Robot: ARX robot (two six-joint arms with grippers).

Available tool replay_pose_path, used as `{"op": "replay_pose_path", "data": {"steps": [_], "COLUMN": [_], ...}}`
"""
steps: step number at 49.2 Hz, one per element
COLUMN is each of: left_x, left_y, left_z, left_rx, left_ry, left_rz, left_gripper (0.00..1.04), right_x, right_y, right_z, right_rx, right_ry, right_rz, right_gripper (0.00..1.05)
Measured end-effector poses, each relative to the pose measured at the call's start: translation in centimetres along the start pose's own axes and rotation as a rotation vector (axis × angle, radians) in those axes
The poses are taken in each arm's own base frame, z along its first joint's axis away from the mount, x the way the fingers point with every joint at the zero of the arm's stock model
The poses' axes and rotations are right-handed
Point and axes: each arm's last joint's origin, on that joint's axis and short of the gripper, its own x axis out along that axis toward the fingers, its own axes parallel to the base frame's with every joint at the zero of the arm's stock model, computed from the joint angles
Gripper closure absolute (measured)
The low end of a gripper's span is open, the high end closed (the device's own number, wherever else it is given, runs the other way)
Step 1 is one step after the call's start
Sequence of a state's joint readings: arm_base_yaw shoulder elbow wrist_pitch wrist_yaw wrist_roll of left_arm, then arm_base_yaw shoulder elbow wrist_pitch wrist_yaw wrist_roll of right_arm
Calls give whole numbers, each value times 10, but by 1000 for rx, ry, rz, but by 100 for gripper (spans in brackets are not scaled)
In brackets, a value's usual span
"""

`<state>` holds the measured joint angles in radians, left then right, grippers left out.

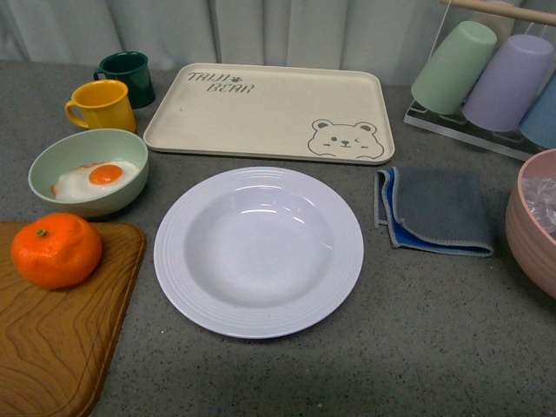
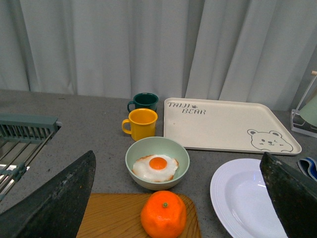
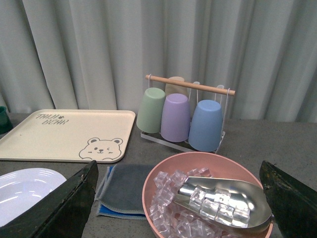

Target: Place orange and plate with both arms

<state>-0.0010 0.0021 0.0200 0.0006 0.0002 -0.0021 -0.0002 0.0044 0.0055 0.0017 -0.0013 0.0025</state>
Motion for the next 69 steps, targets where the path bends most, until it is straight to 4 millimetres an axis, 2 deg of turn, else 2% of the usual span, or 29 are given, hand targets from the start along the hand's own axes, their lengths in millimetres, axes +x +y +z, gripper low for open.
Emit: {"op": "replay_pose_path", "data": {"steps": [69], "left_x": [0], "left_y": [0], "left_z": [0], "left_rx": [0], "left_ry": [0], "left_rz": [0], "left_gripper": [7], "right_x": [0], "right_y": [0], "right_z": [0], "right_rx": [0], "right_ry": [0], "right_rz": [0], "right_gripper": [9]}}
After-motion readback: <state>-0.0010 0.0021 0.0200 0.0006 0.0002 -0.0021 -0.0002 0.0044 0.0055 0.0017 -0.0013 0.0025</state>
